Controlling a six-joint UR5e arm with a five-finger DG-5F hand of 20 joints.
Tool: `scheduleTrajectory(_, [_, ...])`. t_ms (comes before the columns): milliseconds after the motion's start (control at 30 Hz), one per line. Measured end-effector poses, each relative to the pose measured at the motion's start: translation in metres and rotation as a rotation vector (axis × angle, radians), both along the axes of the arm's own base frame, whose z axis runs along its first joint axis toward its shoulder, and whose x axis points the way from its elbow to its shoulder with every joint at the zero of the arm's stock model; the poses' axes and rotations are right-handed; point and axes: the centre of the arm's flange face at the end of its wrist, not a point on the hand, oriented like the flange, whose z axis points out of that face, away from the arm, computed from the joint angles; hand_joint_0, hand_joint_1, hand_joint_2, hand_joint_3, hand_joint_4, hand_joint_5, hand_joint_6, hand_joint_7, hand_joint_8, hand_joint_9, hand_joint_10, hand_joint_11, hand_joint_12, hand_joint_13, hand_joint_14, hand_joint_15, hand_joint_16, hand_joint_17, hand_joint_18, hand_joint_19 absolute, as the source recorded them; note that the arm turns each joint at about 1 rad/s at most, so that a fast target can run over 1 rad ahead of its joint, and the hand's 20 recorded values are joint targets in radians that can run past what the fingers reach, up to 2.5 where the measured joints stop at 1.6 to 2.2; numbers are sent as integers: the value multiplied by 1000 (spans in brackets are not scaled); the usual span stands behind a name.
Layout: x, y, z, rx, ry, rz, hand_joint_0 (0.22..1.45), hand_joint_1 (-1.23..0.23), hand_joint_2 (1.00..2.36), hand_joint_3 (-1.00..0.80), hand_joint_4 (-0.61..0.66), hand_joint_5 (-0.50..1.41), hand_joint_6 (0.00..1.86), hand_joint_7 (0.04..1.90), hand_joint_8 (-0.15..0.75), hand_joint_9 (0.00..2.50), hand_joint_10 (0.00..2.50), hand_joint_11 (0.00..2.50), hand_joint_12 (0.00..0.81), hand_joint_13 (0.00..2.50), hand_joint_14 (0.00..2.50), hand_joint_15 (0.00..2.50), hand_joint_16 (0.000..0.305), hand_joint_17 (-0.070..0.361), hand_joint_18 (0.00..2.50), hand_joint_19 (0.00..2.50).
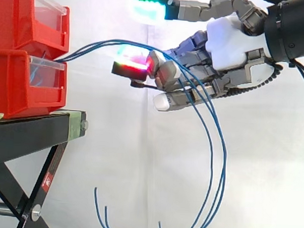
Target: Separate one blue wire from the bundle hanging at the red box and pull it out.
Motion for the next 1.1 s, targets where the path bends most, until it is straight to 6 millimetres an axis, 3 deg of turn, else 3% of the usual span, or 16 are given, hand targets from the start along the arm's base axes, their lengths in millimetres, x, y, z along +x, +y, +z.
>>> scheduleTrajectory(533, [0,0,0,2,-1,1,598,-854,1013,-330,172,-211,848,868,292,960,13,1424,380,1064,12,1525,52,116,695,526])
scheduleTrajectory(967, [0,1,0,4,-3,1,625,-814,1017,-193,154,-200,868,852,291,990,12,1378,372,1079,12,1504,49,111,712,537])
scheduleTrajectory(1100, [0,1,0,5,-5,1,617,-741,1007,-135,192,-192,881,799,348,1048,4,1363,444,1146,2,1483,57,129,792,508])
